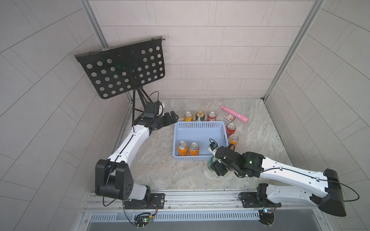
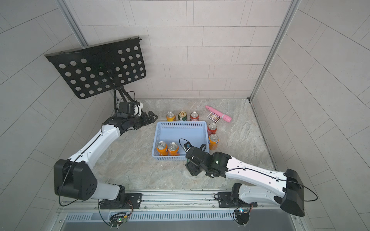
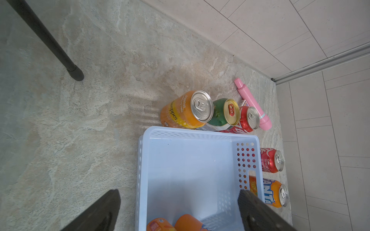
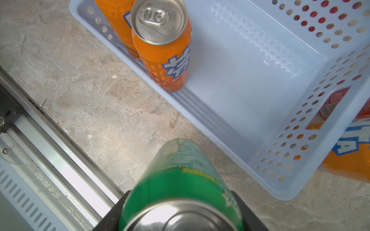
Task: Take out the drinks from the basket
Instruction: Place the drink at the center of the board.
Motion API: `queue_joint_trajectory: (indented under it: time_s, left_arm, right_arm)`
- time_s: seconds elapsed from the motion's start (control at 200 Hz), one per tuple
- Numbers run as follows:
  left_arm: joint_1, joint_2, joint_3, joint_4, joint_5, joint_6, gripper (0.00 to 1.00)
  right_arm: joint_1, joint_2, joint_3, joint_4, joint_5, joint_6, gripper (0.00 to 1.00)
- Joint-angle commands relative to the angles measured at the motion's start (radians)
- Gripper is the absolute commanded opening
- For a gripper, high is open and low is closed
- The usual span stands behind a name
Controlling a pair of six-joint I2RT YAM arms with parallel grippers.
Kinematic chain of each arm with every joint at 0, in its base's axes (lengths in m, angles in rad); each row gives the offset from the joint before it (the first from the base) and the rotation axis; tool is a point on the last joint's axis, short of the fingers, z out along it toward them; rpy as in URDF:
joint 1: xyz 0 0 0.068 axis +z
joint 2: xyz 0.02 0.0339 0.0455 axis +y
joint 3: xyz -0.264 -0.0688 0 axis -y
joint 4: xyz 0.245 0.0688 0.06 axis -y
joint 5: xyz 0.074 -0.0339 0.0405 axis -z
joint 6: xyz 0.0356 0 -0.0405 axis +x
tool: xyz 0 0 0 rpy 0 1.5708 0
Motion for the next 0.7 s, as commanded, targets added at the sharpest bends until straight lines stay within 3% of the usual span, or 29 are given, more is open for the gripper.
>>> queue_joint_trajectory:
  time_s: [0.0, 0.305, 0.695]
  left_arm:
    - [-0.001, -0.091, -0.073, -0.016, -0.027, -0.023, 1.00]
    - [-0.011, -0.243, -0.259, -0.082, -0.019, -0.115, 1.00]
    - [-0.029, -0.360, -0.309, -0.136, -0.090, -0.107, 1.00]
  right_arm:
    - [0.008, 0.006, -0.009, 0.112, 0.031, 0.008, 0.34]
    - [0.008, 0.043, -0.072, 0.198, 0.025, 0.008, 0.34]
    - [0.010, 0.145, -0.076, 0.214, 0.012, -0.004, 0.34]
